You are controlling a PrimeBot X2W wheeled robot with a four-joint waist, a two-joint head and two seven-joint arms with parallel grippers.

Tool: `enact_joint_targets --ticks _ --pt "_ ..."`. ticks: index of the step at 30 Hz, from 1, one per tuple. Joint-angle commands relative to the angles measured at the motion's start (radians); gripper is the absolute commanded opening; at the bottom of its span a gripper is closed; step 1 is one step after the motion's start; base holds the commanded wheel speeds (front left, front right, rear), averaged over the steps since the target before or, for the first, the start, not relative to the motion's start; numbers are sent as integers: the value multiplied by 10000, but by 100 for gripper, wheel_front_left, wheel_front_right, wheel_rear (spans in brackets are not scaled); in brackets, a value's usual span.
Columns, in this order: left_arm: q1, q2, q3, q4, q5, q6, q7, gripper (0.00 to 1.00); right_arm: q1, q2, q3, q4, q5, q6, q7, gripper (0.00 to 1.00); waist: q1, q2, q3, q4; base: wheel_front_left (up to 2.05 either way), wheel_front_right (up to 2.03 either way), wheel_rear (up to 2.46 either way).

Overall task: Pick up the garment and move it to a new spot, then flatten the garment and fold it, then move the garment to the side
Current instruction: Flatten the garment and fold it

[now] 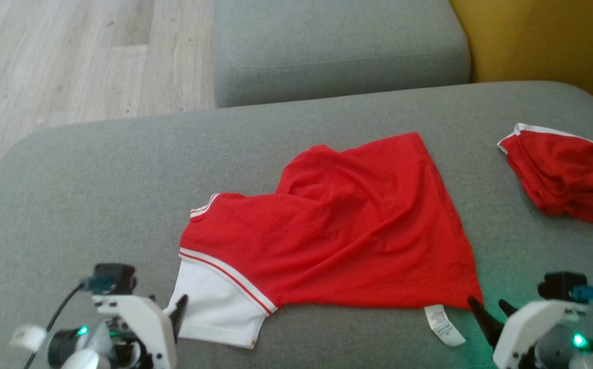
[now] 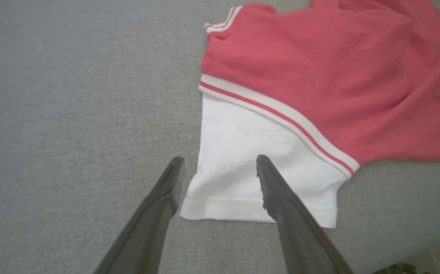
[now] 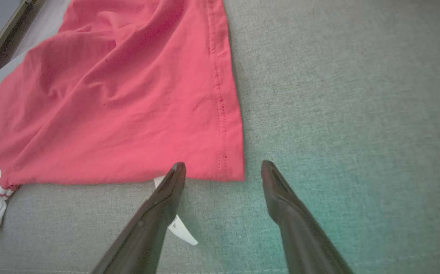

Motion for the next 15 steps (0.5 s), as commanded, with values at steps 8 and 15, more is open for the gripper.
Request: enact_joint_targets --ticks 8,15 --pt "-1575 433 -11 651 -896 -935 2000 100 -1565 68 45 894 291 67 982 100 0 0 310 137 0 0 0" --pt "-2454 497 -256 2026 -1224 -1319 2741 100 -2026 115 461 1624 386 67 1030 100 0 0 449 71 0 0 0"
